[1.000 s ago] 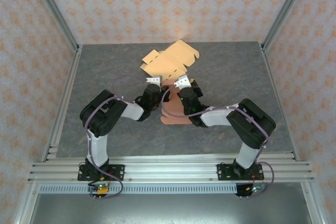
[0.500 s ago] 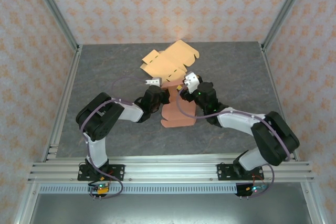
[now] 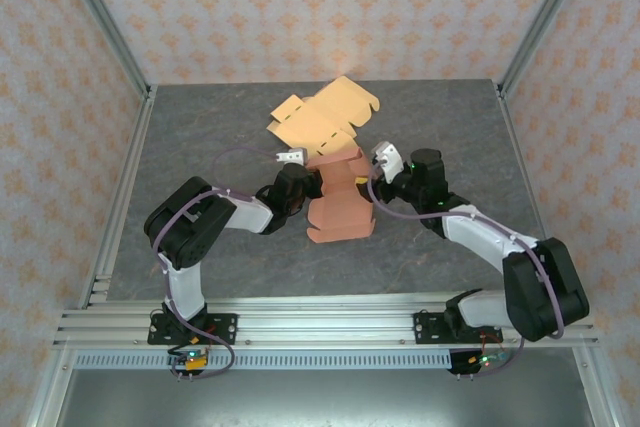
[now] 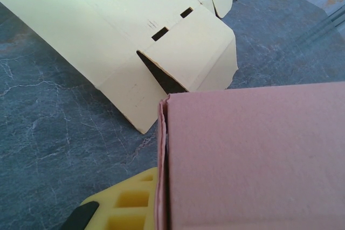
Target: Fold the paper box
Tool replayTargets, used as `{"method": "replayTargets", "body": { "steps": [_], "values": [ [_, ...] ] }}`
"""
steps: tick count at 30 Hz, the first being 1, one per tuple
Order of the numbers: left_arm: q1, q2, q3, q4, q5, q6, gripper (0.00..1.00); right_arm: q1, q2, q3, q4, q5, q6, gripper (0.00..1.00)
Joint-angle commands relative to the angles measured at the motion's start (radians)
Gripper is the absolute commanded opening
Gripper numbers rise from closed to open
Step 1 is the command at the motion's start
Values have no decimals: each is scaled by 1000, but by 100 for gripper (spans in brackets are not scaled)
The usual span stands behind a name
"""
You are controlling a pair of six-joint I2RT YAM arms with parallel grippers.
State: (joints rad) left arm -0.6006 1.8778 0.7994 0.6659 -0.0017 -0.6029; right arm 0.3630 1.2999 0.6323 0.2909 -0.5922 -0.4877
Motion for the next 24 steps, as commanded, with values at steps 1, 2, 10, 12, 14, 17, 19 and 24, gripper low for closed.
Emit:
{"method": "replayTargets", "body": {
  "steps": [1,2,10,12,14,17,19,24],
  "values": [
    [-2,-9,-8,-41,-20,-3,0,-4,-6,-2,-10,-30,-26,72],
    [-2,-8,-9,-39,-17,-2,0,-4,11,1,8,-13,-15,71],
    [-2,0,-7,-23,-3,-3,0,67,163,80,78,215,-69,44],
    [-2,0,-7,-22,-3,-4,0,100,200,98,101,281,-91,37],
    [-3,0,-7,-22,-3,-5,0,136,234,101,160,365,-101,32],
    [-4,-1,-7,-22,-3,-8,0,197,293,87,314,550,-78,33],
    [-4,1,-6,-19,-2,-9,0,239,343,89,397,676,-76,36],
    [-4,2,-6,-16,5,-9,0,294,439,128,506,872,-56,38]
  ]
}}
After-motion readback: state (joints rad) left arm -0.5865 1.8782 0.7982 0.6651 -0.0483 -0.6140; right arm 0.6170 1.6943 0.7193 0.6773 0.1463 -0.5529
